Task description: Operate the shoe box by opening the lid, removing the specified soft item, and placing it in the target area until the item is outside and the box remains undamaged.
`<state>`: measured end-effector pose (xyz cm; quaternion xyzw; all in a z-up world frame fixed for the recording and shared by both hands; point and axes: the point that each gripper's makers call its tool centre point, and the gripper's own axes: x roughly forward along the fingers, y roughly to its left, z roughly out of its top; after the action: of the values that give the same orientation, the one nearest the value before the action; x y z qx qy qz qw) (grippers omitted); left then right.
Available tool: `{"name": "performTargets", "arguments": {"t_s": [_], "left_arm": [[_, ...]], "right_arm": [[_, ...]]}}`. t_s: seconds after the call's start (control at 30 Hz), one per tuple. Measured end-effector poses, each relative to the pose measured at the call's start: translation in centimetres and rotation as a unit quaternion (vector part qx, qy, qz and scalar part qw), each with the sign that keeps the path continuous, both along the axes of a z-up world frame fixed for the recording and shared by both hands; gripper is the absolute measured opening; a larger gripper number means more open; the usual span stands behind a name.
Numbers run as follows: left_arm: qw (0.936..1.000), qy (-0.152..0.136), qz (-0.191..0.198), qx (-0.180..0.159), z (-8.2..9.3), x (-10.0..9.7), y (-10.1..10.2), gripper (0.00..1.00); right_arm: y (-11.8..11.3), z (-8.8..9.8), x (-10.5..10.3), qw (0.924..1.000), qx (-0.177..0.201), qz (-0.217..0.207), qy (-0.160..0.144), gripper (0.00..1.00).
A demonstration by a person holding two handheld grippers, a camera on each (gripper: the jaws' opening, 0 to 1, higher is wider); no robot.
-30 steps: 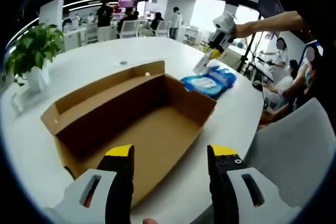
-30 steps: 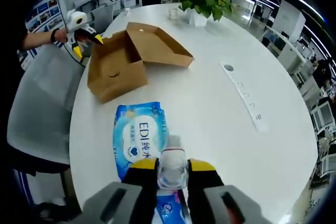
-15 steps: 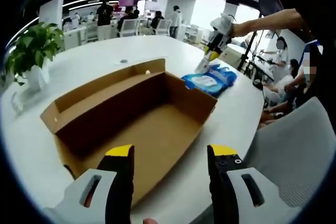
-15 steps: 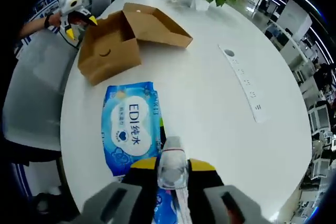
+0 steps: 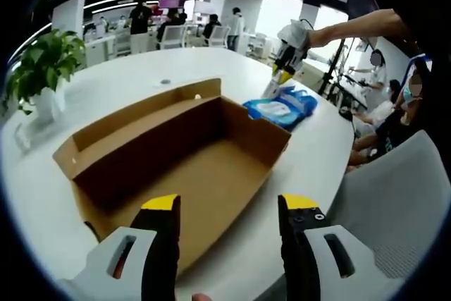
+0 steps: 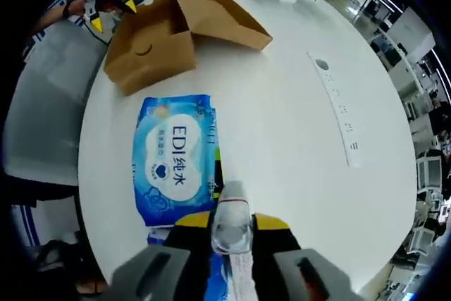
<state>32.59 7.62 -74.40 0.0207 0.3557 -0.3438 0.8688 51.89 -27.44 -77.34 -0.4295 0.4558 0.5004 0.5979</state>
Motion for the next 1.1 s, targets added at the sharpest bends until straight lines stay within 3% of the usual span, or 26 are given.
{"name": "performTargets", "arguments": {"t_s": [0.4,1.1], "left_arm": [[1.0,0.0,0.001,-0.002,0.0,0.1,0.0,0.57],[1.0,-0.003,0.005,-0.003,0.2,0.3,0.3,0.56]], "right_arm": [[0.5,-0.3,1.2,0.9989,-0.032,0.032,0.01,0.17],[1.3,-0.6,1.9,0.9988,-0.034,0.034,0.008,0.17]]}}
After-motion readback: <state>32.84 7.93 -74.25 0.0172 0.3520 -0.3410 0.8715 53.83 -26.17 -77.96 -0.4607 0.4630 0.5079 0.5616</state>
